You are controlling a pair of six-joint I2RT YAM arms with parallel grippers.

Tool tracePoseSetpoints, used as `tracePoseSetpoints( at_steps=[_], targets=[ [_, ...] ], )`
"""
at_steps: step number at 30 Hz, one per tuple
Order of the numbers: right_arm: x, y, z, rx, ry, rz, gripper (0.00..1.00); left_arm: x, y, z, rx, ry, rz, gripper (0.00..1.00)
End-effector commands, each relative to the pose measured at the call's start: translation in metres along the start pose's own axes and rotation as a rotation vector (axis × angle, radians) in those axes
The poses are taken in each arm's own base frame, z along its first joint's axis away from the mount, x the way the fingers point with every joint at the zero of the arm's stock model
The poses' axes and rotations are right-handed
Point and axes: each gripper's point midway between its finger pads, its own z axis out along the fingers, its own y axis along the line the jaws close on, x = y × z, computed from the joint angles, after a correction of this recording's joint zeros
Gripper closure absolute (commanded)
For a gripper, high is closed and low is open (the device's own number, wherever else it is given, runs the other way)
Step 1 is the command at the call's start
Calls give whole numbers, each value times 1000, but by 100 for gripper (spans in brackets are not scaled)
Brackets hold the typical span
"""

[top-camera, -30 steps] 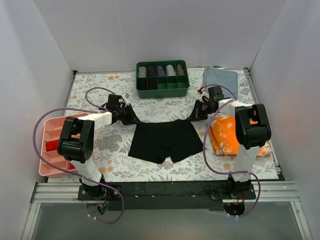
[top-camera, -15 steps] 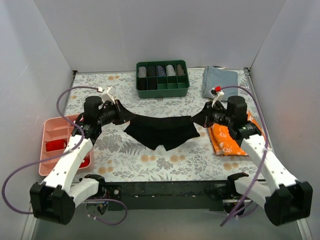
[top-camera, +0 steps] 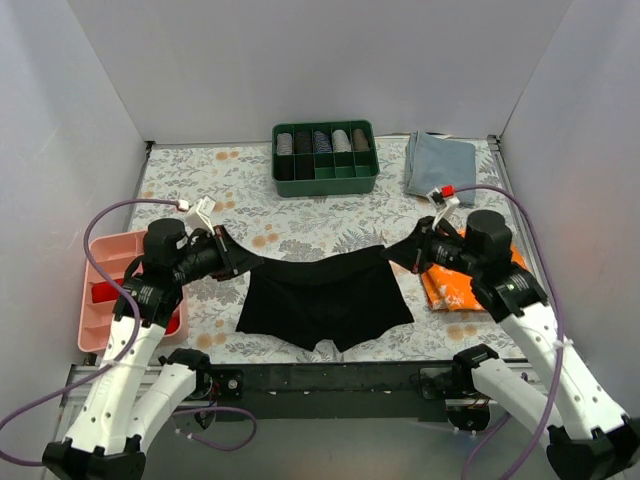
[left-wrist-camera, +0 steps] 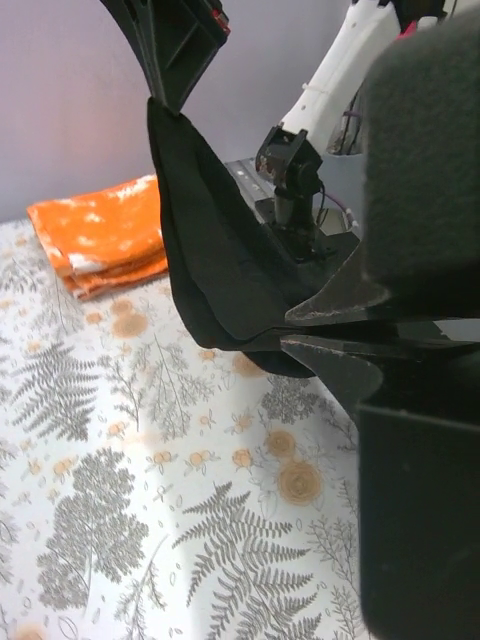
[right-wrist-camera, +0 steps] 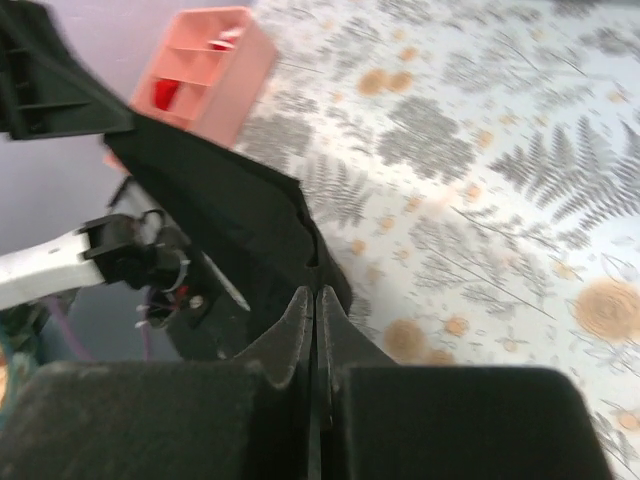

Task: Roll the underwear
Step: Flatten out the underwear at the center of the board.

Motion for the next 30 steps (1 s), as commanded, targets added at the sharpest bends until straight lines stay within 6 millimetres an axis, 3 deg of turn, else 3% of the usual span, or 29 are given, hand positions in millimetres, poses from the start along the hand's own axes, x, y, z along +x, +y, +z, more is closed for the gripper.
tracePoseSetpoints(
  at_steps=[1, 2, 3, 4, 5, 7, 8, 10, 11, 17, 22, 25, 28, 29, 30],
  targets=[
    [23, -83, 32, 298, 111, 65, 99, 11, 51, 28, -157, 56, -56, 99],
    [27, -97, 38, 336, 119, 61, 99, 2, 60, 45, -161, 31, -37, 99],
    [39, -124, 48, 403, 147, 80, 99, 2, 72, 57, -171, 29, -37, 99],
    [33, -134, 58, 407, 115, 63, 99, 3, 89, 67, -208, 20, -44, 99],
    [44, -153, 69, 436, 146, 84, 99, 0, 106, 87, -234, 31, -54, 100],
    [47, -172, 78, 456, 145, 114, 99, -4, 119, 104, -258, 41, -63, 100],
    [47, -184, 89, 463, 137, 118, 99, -17, 123, 115, -265, 14, -53, 100],
    [41, -198, 97, 478, 111, 113, 99, -15, 141, 133, -293, 36, -66, 100],
    [43, -208, 103, 491, 110, 119, 99, -27, 146, 139, -297, -6, -52, 100],
    [34, -232, 117, 505, 88, 133, 99, -31, 178, 163, -352, -6, -32, 99],
    [31, -244, 127, 505, 94, 125, 99, -37, 188, 179, -339, -22, -14, 82],
    [30, -252, 134, 516, 121, 128, 98, -40, 197, 186, -369, -13, -8, 80],
    [31, -263, 140, 539, 161, 152, 93, -39, 209, 192, -401, -8, -9, 70],
    [34, -270, 141, 552, 176, 165, 85, -37, 215, 193, -419, 4, -17, 69],
    [21, -271, 145, 555, 157, 164, 85, -39, 216, 193, -428, 2, -16, 65]
  ],
)
